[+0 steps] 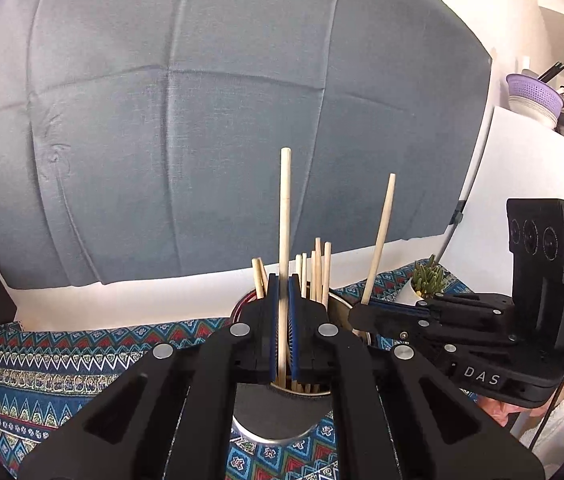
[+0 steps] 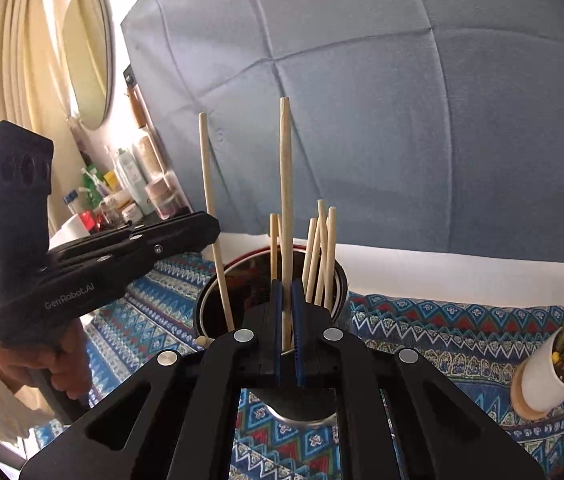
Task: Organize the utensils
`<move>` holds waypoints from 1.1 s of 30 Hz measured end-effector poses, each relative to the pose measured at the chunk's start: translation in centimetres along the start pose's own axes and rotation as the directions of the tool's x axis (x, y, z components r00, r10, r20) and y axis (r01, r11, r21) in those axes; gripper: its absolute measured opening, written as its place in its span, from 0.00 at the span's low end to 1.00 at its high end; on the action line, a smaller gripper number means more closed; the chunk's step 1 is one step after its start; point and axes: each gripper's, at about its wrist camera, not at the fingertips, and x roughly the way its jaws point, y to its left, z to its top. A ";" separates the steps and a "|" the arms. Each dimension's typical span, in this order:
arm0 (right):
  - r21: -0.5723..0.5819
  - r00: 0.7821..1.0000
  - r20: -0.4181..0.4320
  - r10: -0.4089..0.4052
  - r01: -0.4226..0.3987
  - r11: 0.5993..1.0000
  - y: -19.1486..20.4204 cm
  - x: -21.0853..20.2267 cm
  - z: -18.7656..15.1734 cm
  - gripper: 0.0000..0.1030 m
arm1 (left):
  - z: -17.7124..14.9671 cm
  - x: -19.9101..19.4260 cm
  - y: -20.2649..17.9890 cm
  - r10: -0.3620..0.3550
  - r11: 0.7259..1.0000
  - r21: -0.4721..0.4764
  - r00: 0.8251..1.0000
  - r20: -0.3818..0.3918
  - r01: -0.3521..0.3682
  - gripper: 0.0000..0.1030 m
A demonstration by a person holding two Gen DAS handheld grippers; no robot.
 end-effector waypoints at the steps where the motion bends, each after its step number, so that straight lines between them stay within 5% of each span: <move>1: -0.005 1.000 -0.011 -0.006 0.006 1.000 0.1 0.1 -0.1 0.05 | -0.1 0.0 0.1 0.003 1.000 0.000 1.000 -0.009 -0.003 0.05; 10: -0.031 0.997 -0.070 -0.042 0.040 0.999 0.7 0.8 -0.5 0.05 | -0.6 0.5 -0.1 0.041 0.998 0.043 0.994 -0.105 -0.037 0.05; 15: -0.053 0.993 -0.093 -0.070 0.065 0.996 1.1 1.2 -0.2 0.05 | -0.6 1.9 -0.5 0.081 0.995 0.076 0.976 -0.203 -0.067 0.05; 23: -0.037 0.991 -0.095 -0.094 0.090 0.995 1.1 0.2 0.5 0.08 | -1.2 1.6 0.1 0.080 0.996 0.042 0.965 -0.248 -0.072 0.07; 25: -0.032 0.991 -0.088 -0.098 0.096 0.995 1.0 -0.3 0.6 0.11 | -1.1 1.5 0.1 0.076 0.997 0.034 0.966 -0.248 -0.070 0.10; 33: -0.015 0.986 -0.078 -0.146 0.145 0.989 1.2 -2.1 0.6 0.49 | -1.1 -0.2 0.0 0.093 0.996 0.015 0.963 -0.253 -0.092 0.49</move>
